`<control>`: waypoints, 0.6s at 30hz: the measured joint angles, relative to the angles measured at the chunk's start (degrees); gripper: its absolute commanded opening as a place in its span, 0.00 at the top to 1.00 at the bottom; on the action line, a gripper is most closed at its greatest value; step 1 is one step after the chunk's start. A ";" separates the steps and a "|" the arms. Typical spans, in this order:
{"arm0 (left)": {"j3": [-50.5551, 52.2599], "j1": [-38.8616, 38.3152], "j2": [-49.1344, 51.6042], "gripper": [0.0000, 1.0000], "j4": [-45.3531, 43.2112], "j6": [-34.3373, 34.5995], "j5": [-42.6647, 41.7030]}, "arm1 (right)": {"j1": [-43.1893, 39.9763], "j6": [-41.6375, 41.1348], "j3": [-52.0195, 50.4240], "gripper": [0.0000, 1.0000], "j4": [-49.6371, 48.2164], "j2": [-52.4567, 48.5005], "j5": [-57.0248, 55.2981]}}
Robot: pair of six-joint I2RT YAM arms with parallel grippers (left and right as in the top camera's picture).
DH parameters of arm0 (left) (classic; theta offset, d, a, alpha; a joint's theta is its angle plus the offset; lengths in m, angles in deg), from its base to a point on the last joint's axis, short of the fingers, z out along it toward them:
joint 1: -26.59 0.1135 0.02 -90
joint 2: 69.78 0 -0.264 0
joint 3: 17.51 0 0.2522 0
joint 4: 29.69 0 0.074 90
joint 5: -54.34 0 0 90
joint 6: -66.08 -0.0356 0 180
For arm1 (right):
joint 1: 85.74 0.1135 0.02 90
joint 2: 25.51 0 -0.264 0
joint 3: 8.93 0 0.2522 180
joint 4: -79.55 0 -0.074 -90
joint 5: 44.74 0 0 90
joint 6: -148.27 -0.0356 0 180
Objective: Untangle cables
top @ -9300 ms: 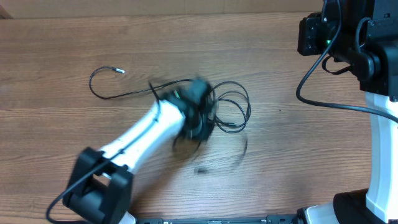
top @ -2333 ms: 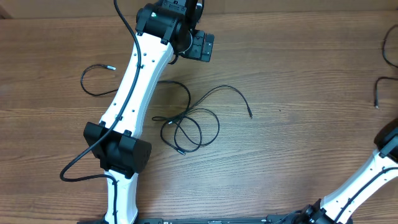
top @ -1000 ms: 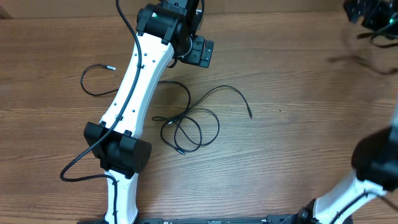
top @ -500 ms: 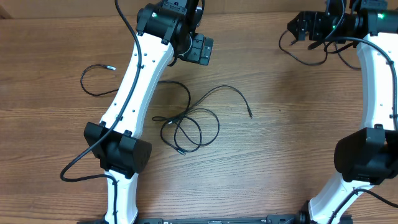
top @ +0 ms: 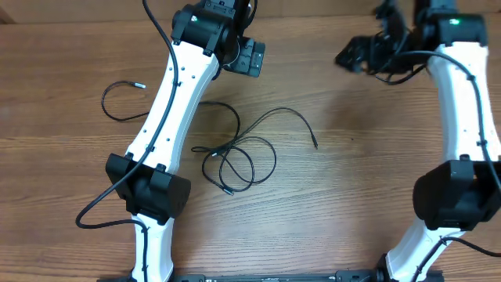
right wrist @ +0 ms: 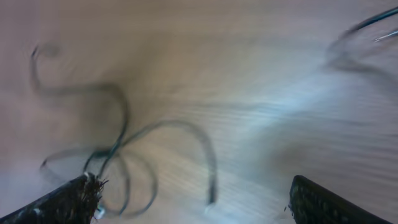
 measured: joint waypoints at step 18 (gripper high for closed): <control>-9.46 25.62 -0.17 0.00 1.73 14.62 -11.41 | 34.88 19.63 -20.59 0.03 -18.34 0.00 5.66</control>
